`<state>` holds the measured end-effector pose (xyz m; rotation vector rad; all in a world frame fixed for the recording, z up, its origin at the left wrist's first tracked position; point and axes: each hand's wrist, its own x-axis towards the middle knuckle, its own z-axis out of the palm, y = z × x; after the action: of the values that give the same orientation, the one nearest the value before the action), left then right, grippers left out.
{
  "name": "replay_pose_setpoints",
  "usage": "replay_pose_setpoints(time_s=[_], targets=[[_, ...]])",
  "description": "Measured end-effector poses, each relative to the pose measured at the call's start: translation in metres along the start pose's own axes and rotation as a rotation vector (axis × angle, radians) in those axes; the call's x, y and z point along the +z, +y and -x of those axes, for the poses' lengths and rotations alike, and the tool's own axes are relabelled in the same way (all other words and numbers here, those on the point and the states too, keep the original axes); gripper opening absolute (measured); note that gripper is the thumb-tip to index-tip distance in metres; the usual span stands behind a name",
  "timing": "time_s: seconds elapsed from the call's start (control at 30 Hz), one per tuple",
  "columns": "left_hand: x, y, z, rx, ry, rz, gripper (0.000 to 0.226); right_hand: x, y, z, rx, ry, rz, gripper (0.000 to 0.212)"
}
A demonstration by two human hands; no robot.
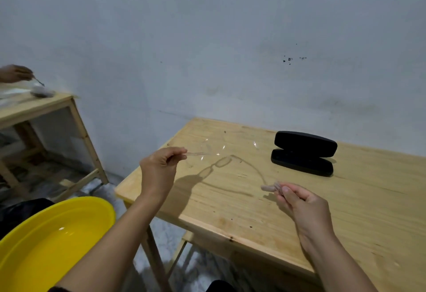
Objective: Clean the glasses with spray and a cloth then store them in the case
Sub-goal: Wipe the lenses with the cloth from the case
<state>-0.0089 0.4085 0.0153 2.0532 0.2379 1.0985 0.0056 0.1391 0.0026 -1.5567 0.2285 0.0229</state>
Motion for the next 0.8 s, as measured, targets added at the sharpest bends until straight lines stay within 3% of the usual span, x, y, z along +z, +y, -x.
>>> replay_pose_setpoints(time_s=[0.57, 0.8], targets=[[-0.024, -0.063, 0.005, -0.048, -0.120, -0.194, 0.022, 0.007, 0.003, -0.001, 0.077, -0.062, -0.178, 0.014], [-0.024, -0.064, 0.007, 0.108, -0.163, -0.284, 0.038, 0.008, 0.000, 0.000, 0.077, -0.072, -0.212, 0.014]])
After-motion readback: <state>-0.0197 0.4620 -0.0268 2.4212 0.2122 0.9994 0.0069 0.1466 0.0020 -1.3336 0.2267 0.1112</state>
